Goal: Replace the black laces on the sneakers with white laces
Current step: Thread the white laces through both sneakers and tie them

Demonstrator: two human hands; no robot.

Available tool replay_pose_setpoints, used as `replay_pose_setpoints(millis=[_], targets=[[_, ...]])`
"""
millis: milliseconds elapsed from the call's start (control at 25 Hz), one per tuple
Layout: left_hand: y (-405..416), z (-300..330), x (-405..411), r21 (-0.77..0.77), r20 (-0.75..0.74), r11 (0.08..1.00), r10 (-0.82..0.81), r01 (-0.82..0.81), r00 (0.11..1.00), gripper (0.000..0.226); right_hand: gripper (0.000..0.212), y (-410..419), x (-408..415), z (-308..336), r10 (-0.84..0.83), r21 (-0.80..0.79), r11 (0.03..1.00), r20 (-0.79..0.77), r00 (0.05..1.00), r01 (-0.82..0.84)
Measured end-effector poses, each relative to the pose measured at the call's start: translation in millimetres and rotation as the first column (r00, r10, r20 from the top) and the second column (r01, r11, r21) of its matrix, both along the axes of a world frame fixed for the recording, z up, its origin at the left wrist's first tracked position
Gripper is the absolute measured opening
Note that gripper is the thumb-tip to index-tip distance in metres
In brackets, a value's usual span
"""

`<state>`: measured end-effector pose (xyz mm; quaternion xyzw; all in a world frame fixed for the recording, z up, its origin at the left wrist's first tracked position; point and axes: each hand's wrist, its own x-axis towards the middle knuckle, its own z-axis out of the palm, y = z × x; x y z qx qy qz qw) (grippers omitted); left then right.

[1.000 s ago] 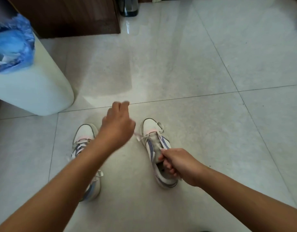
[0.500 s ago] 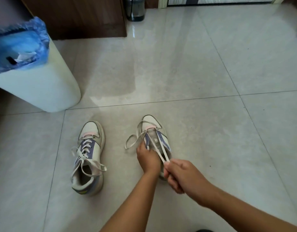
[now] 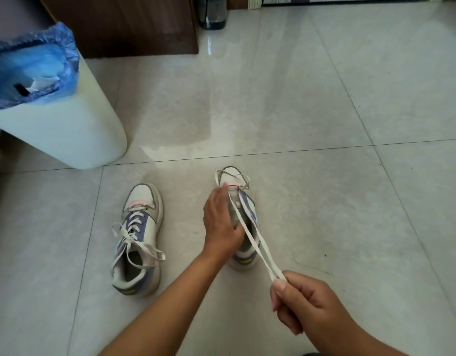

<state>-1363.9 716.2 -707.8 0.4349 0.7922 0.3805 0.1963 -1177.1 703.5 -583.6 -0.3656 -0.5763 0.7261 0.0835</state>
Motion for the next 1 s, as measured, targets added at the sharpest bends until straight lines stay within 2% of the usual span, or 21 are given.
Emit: replay_pose_setpoints(millis=[40,80,120,160,240,320,400,480,560,640,720,800,840,920,960,1000], targets=[[-8,2,-2,0.084,-0.19,0.966,-0.226,0.245,0.955,0.07,0.033,2,-1,-1,-0.001,-0.016,1.0,-0.002,1.0,0.001],[-15,4,-2,0.113,-0.324,0.885,-0.397,0.452,0.859,0.061,0.033,5,0,-2,0.007,-0.042,0.999,0.001,1.0,-0.007],[-21,9,-1,0.114,-0.384,0.802,-0.509,0.587,0.77,0.047,0.034,8,1,-4,0.042,-0.084,0.996,0.011,0.999,-0.041],[-26,16,0,0.126,-0.38,0.75,-0.568,0.649,0.73,0.033,0.037,10,2,-5,0.101,-0.142,0.985,0.035,0.994,-0.095],[-33,38,1,0.198,-0.281,0.734,-0.593,0.65,0.755,0.02,0.055,16,4,-10,0.223,-0.317,0.932,0.126,0.967,-0.174],[-40,59,6,0.253,-0.198,0.748,-0.581,0.614,0.79,0.021,0.071,23,-1,-20,0.184,-0.482,0.874,0.212,0.96,-0.061],[-49,73,20,0.271,-0.205,0.715,-0.61,0.644,0.765,0.023,0.065,35,-20,-29,0.026,-0.571,0.816,0.197,0.98,0.093],[-60,79,36,0.309,-0.208,0.664,-0.651,0.681,0.73,0.024,0.062,46,-46,-29,-0.082,-0.696,0.704,0.116,0.99,0.14],[-71,86,39,0.317,-0.2,0.65,-0.666,0.691,0.719,0.025,0.062,53,-65,-29,-0.173,-0.772,0.609,0.091,0.981,0.179],[-75,100,32,0.331,-0.169,0.67,-0.65,0.664,0.74,0.021,0.049,56,-74,-23,-0.234,-0.78,0.586,0.097,0.967,0.22],[-73,119,28,0.372,-0.177,0.631,-0.672,0.681,0.719,0.02,0.031,60,-79,-13,-0.252,-0.778,0.58,0.11,0.962,0.241],[-67,138,22,0.385,-0.218,0.608,-0.671,0.694,0.708,0.016,0.027,66,-85,-7,-0.233,-0.762,0.588,0.162,0.959,0.272],[-61,149,15,0.372,-0.167,0.658,-0.646,0.655,0.745,0.016,0.026,70,-89,-6,-0.225,-0.747,0.597,0.193,0.955,0.292],[-45,177,-5,0.3,0.085,0.807,-0.555,0.509,0.828,0.012,0.029,73,-97,-9,-0.218,-0.707,0.625,0.251,0.943,0.332],[-35,190,-15,0.299,0.244,0.847,-0.512,0.439,0.823,0.008,0.036,73,-101,-11,-0.224,-0.699,0.628,0.26,0.939,0.343],[-24,202,-23,0.316,0.415,0.877,-0.472,0.363,0.778,0.012,0.047,73,-104,-15,-0.237,-0.698,0.617,0.274,0.932,0.362]])
